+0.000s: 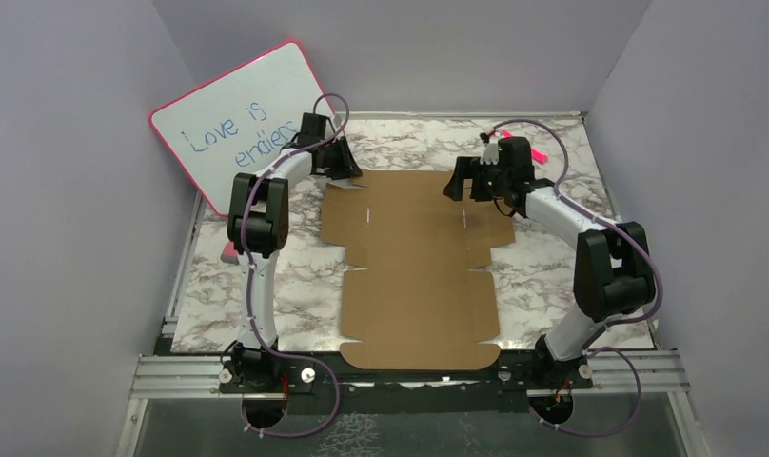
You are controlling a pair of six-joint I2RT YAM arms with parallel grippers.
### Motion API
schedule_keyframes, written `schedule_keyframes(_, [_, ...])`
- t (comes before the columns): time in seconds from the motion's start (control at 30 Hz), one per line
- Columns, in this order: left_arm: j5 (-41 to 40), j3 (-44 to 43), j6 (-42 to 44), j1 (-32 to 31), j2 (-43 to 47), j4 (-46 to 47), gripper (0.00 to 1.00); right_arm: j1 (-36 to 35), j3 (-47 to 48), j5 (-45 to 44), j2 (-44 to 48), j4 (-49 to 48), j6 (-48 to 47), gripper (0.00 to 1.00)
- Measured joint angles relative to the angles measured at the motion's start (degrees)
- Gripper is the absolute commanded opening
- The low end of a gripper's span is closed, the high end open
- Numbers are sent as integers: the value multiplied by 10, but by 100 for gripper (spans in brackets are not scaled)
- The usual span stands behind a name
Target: Fold the paper box
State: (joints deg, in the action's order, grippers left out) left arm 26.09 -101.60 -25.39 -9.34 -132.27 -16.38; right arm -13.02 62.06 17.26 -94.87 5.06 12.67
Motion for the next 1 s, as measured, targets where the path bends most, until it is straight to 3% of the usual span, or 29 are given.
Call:
schedule_keyframes(0.1, [5,-2,6,0,-4,0,13,0,18,16,-20,-1,-9,97])
schedule_keyframes(0.3, [14,29,13,-1,14,40,8,0,104,70,-77,22,-52,100])
schedule_keyframes(0.57, [13,134,29,-1,84,104,7,0,255,144,-138,91,-166,100])
schedule_keyframes(1.0, [19,182,88,-22,166,161,7,0,341,252,-183,176,-378,99])
